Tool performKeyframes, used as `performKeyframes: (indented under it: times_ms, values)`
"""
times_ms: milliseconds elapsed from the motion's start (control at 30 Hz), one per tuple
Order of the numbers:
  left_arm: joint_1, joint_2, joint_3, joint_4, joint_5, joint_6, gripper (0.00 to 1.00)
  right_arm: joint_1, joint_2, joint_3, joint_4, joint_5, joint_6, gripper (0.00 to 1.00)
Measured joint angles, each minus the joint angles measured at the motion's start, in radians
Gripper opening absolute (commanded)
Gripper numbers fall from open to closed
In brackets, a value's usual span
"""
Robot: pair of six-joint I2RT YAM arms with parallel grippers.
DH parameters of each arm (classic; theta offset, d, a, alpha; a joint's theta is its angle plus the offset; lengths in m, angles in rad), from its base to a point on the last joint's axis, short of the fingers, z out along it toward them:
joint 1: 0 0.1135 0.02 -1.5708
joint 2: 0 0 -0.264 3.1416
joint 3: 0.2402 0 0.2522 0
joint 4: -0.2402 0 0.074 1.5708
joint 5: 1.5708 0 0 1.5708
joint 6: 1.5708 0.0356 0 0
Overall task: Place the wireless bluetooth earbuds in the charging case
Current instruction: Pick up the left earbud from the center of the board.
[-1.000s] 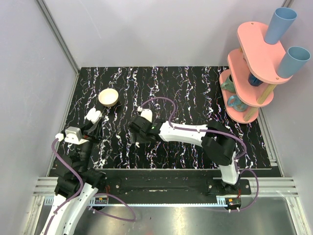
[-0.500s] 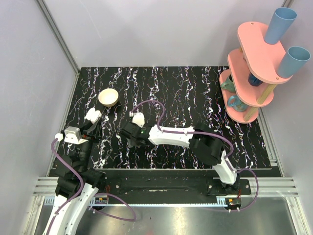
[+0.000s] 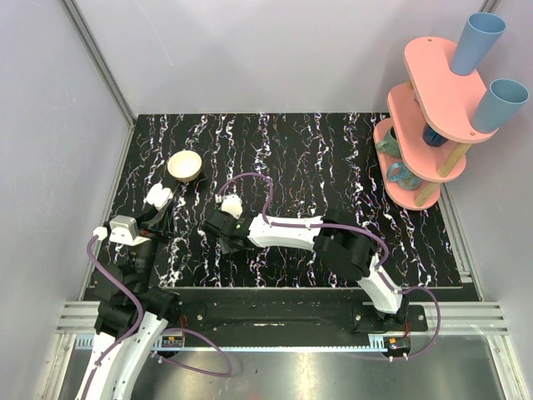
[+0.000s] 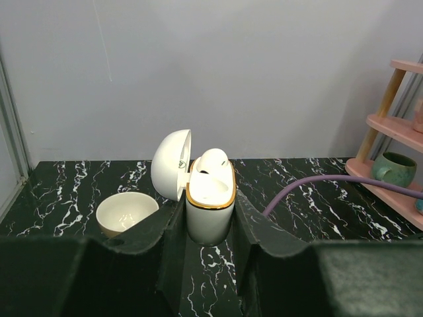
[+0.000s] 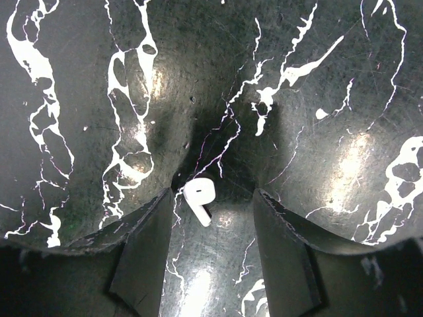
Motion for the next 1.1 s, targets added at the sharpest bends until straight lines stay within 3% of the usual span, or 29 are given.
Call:
performKeyframes:
  times_ms: [233, 700, 967, 1100]
  values:
    - [0.011, 0.000, 0.000, 0.000, 0.010, -0.001, 0.00, 0.000, 0.006, 0.002, 0.001, -0.001, -0.029, 0.53]
    - [0.031, 0.000, 0.000, 0.001, 0.029, -0.012, 0.00, 0.002, 0.025, 0.026, 0.008, -0.013, -0.101, 0.52]
    - [0.040, 0.000, 0.000, 0.003, 0.044, -0.019, 0.00, 0.002, 0.029, 0.032, 0.012, -0.026, -0.111, 0.42]
    - [0.043, 0.000, 0.000, 0.003, 0.048, -0.019, 0.00, 0.003, 0.029, 0.032, 0.013, -0.027, -0.113, 0.43]
